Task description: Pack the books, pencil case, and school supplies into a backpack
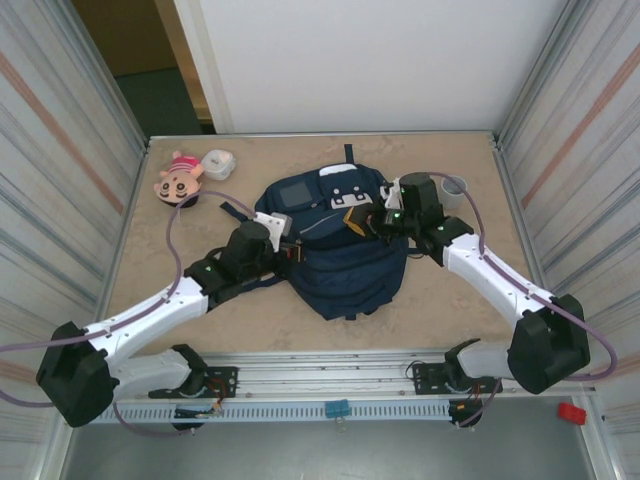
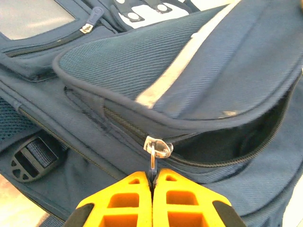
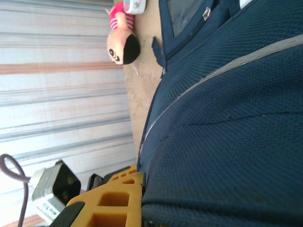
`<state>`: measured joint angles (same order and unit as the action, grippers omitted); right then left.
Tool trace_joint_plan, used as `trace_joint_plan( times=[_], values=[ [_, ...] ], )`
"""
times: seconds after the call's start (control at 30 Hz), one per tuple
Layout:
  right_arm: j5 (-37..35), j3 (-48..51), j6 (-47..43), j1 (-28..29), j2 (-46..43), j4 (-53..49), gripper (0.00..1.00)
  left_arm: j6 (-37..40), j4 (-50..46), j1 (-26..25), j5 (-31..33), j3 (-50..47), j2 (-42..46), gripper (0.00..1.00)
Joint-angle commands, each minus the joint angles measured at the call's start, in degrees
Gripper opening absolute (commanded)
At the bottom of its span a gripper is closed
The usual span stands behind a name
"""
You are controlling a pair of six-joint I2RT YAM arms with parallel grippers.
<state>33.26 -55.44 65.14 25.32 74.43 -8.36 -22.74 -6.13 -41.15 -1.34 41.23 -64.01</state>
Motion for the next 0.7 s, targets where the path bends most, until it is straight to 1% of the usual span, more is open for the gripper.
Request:
trace_joint_plan(
  times=[0.0,0.13,0.2,0.33,0.4,0.5,0.57,0.6,0.63,0.67],
  values=[
    [4.21,-3.92,-4.68,-2.52,-2.01,-1.57,0.00,2.64,-0.65,3.34,2.15,-1.17,1.82,0.00],
    [7.24,-4.25,-4.03,-2.26,-1.30,-0.45,0.00,3.49,2.53,6.91,0.97,-1.15,-0.36,0.00],
    [8.02,-4.11,-3.63,-1.93,-0.72,0.21,0.00,3.88,4.43,7.90,0.38,-0.54,-2.20,0.02],
    [7.62,-3.96,-2.68,-0.50,0.69,1.79,0.00,4.29,5.38,9.02,0.07,2.47,-6.63,0.06],
    [5.30,-3.89,-2.40,0.52,1.08,2.05,0.00,3.58,4.69,9.30,0.60,4.19,-8.19,0.11],
    [-2.08,-3.09,-1.47,2.62,1.23,2.57,0.00,0.77,1.13,9.46,1.02,6.86,-8.75,0.24],
    [-7.19,-1.48,0.61,3.99,1.64,5.90,0.00,-2.34,-3.62,9.64,1.92,8.67,-8.18,0.34],
    [-8.76,-0.44,1.38,4.76,2.03,8.31,0.00,-4.85,-6.77,10.01,2.41,9.71,-7.65,0.43],
    [-9.85,0.29,4.32,5.40,2.49,10.19,0.00,-7.21,-10.29,10.61,3.08,10.76,-6.96,0.51],
    [-10.64,0.88,5.07,6.01,2.82,11.18,0.01,-9.54,-13.43,11.14,3.78,11.48,-6.33,0.56]
  ],
)
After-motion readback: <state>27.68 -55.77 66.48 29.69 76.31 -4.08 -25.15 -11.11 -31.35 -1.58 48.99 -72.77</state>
